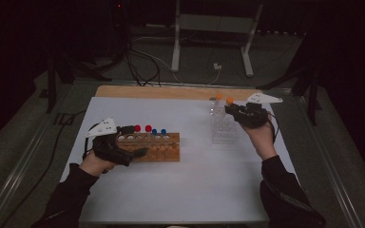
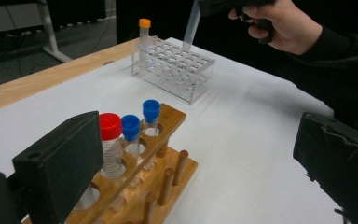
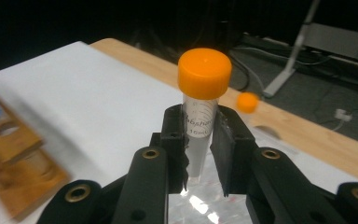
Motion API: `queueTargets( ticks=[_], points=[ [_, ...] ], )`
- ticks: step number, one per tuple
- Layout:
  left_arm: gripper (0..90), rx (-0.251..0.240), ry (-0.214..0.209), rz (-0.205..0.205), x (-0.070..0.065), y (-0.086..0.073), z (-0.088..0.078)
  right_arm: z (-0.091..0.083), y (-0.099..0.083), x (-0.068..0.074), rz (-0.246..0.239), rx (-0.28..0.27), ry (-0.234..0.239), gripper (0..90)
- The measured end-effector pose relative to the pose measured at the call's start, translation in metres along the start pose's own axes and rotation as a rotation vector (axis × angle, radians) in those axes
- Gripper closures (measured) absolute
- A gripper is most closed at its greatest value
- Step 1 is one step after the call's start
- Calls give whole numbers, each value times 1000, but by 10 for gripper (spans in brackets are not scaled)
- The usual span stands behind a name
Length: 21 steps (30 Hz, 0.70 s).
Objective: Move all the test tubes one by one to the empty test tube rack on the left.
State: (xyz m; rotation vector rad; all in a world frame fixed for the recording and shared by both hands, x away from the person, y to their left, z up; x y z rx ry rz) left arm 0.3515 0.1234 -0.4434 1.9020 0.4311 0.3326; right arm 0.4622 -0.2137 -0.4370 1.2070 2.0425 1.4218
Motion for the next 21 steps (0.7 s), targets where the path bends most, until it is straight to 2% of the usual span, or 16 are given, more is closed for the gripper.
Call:
queueTargets(
  ticks=[10,15,21],
  points=[
    [24,2,-21,12,-10,5,5,-11,-23,42,-40,34,87,753],
    [24,0,-31,20,-16,8,8,-13,-34,63,-80,58,121,753],
    [24,1,-53,31,-24,10,13,-15,-47,86,-99,81,171,752]
  ],
)
Point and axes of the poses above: each handheld gripper's, and its own axes: z roughly forward along the jaws, y roughly out of its top, x roughly to its left, the point moved 8 cm from there along z, roughly forward along the jaws, and after that the axes turned 10 degrees about z, right-handed, at the moved point
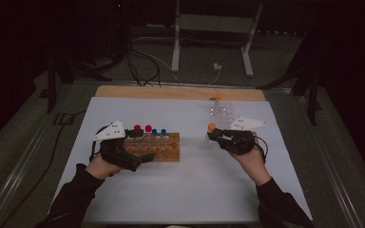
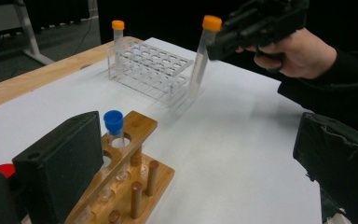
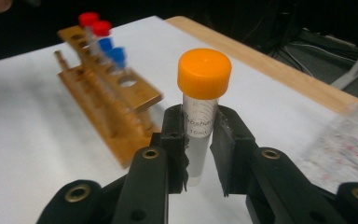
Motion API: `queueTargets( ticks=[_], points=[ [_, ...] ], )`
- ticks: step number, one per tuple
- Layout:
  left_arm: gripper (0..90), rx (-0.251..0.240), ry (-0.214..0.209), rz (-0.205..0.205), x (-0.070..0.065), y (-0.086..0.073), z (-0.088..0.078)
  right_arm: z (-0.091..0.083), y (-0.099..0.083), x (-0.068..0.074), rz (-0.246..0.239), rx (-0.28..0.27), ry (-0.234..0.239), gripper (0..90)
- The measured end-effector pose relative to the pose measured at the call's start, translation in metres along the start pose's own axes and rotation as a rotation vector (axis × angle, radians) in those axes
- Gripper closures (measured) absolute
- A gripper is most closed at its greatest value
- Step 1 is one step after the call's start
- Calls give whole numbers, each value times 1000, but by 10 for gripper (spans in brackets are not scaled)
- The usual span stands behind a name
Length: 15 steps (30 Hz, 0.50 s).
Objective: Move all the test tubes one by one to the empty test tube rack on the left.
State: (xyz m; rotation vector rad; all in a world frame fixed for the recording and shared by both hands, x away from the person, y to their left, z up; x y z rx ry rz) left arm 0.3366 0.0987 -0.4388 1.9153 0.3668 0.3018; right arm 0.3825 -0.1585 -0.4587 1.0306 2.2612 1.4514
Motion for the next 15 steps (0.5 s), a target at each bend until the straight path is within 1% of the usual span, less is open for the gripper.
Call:
queueTargets(
  ticks=[3,5,7,10,12,15],
  points=[
    [24,-1,-11,7,-4,1,3,2,-6,12,-7,16,27,753],
    [25,-7,-10,5,-7,1,5,3,-9,19,-18,28,43,752],
    [25,-4,-17,7,-11,1,9,3,-10,27,-25,30,63,752],
    [25,1,-32,19,-18,3,14,4,-12,37,-37,33,87,752],
    [25,0,-45,20,-22,5,16,5,-15,45,-47,43,102,752],
    [25,20,-38,29,-26,6,20,8,-18,53,-59,52,123,752]
  ],
)
Point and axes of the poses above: each handheld gripper's, and its own axes: z roughly forward along the jaws, y roughly out of its top, x roughly to its left, the point moved 8 cm from there along z, roughly forward along the jaws, and after that the axes turned 10 degrees about z, right-handed, at the moved point
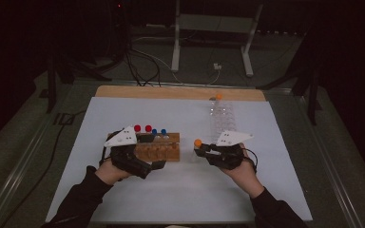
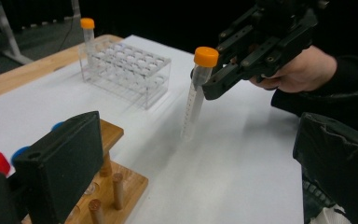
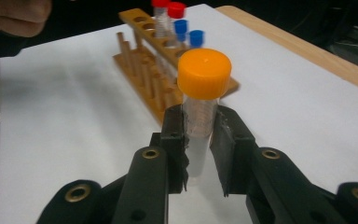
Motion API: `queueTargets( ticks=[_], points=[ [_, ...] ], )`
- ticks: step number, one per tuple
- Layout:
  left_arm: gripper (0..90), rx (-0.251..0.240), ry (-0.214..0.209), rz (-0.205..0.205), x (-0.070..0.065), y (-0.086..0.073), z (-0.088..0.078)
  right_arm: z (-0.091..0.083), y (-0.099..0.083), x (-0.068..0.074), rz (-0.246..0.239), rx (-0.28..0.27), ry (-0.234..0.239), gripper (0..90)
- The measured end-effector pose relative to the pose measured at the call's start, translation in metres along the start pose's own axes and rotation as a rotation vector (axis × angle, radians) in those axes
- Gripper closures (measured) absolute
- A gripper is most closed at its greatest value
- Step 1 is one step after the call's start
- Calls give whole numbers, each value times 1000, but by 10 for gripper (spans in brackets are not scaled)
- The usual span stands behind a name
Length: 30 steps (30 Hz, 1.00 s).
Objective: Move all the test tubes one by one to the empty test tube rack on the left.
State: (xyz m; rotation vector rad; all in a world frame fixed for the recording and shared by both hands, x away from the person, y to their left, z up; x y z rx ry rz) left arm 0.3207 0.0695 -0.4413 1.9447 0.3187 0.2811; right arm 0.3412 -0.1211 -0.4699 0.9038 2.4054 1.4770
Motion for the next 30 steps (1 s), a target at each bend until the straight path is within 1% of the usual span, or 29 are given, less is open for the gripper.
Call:
queueTargets(
  ticks=[6,10,12,14,17,18,19,20,21,24,27,28,29,30],
  points=[
    [26,11,-2,-5,-8,3,7,4,-1,15,-18,6,32,753],
    [27,9,-26,3,-16,5,13,11,-4,26,-30,20,61,753],
    [34,11,-32,11,-20,5,15,14,-4,32,-41,23,75,752],
    [46,6,-33,10,-22,6,17,17,-5,37,-41,28,91,752],
    [100,3,-24,17,-23,6,20,19,-6,45,-48,34,114,752],
    [132,-7,-33,13,-24,6,20,20,-7,47,-51,37,119,752],
    [168,-14,-33,13,-24,7,20,21,-7,49,-54,38,123,752],
    [180,-13,-35,17,-25,6,20,21,-6,50,-52,38,128,752],
    [216,-13,-41,21,-26,6,21,22,-7,52,-54,39,132,752],
    [319,-9,-42,29,-28,6,24,23,-7,56,-57,44,143,752],
    [401,15,-32,40,-29,5,28,24,-9,58,-56,51,150,752],
    [418,19,-34,45,-29,5,29,24,-9,59,-62,50,150,752],
    [442,20,-41,43,-30,4,30,24,-9,59,-64,50,151,752],
    [464,24,-37,46,-30,4,31,24,-8,59,-61,49,153,752]
  ],
)
Point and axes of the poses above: each handheld gripper's, and its own axes: z roughly forward along the jaws, y roughly out of its top, x roughly to its left, the point moved 8 cm from there along z, roughly forward along the jaws, and after that the axes turned 10 degrees about z, right-handed, at the moved point
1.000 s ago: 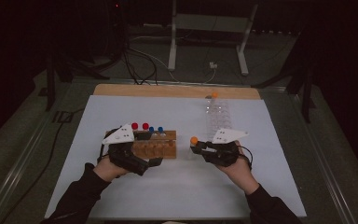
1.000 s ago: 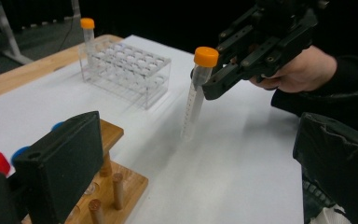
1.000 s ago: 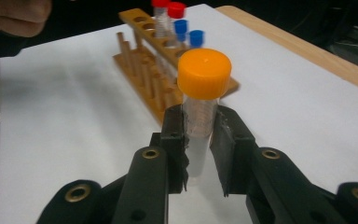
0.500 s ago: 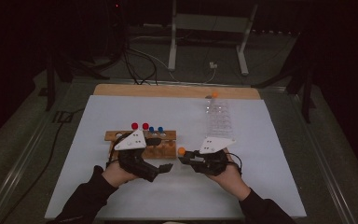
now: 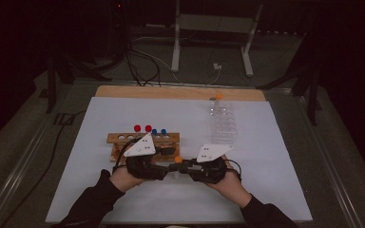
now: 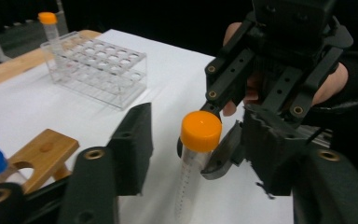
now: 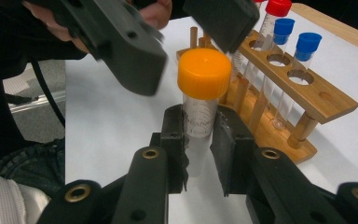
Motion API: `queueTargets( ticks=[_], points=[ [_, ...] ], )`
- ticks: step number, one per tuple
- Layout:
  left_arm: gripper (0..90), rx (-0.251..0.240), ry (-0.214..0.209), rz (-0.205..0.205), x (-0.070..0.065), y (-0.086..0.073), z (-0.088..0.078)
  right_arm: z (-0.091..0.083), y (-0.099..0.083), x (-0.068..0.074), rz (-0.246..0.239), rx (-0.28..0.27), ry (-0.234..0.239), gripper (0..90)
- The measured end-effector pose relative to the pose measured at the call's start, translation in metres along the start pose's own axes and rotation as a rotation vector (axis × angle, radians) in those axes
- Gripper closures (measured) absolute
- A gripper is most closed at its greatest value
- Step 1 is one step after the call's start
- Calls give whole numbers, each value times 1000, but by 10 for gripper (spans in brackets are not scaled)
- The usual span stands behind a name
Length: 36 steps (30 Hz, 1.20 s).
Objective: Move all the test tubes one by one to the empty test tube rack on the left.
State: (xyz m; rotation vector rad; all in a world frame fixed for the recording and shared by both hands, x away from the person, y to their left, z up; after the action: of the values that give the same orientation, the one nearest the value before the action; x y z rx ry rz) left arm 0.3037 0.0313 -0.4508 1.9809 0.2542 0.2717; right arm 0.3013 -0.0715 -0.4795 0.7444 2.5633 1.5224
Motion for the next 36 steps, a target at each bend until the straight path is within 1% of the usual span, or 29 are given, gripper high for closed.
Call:
queueTargets(
  ticks=[3,5,7,8,10,15,17,18,19,22,23,24,26,28,29,30,32,33,36],
  points=[
    [533,7,0,10,0,0,2,-1,0,1,-2,-1,1,752],
    [574,9,-5,9,-1,0,4,-1,1,2,-3,0,4,752],
    [606,19,-4,20,-2,-1,6,0,1,3,-3,0,5,752],
    [639,22,-12,23,-2,-1,7,0,1,3,-6,0,6,752],
    [689,19,-13,27,-3,-1,7,0,1,3,-8,-2,4,752],
    [713,25,2,58,-3,0,7,-1,2,2,2,-7,9,740],
    [714,24,0,47,-2,0,5,-1,3,0,13,-16,4,680],
    [714,24,7,49,0,0,4,-2,3,0,16,-20,12,662],
    [714,22,9,43,2,1,2,-3,4,0,16,-26,8,626],
    [714,15,31,38,8,4,-6,-6,7,-4,25,-48,-15,546],
    [714,11,38,36,10,5,-9,-8,8,-5,35,-57,-22,520],
    [714,6,49,37,12,6,-12,-9,9,-7,40,-62,-24,501],
    [714,3,68,41,17,9,-19,-11,11,-9,46,-76,-41,431],
    [715,-5,89,33,22,11,-26,-13,12,-12,53,-83,-55,365],
    [715,-7,100,31,24,11,-29,-14,13,-13,64,-91,-59,331],
    [714,-7,113,31,27,12,-32,-14,14,-15,66,-93,-68,283],
    [715,-8,138,30,33,12,-39,-16,15,-16,67,-104,-82,223],
    [714,-13,148,21,36,13,-43,-17,16,-17,74,-110,-85,188],
    [714,-26,178,18,44,14,-52,-19,17,-21,91,-118,-105,95]
  ],
)
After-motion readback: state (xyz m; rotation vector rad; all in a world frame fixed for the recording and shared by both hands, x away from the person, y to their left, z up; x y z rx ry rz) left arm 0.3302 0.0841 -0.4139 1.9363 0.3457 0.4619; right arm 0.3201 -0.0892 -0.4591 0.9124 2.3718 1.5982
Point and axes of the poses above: each handheld gripper's, and its own axes: z roughly forward along the jaws, y roughly out of its top, x roughly to its left, the point moved 8 cm from there along z, roughly forward along the jaws, and after that the axes turned 10 degrees about z, right-handed, at the moved point
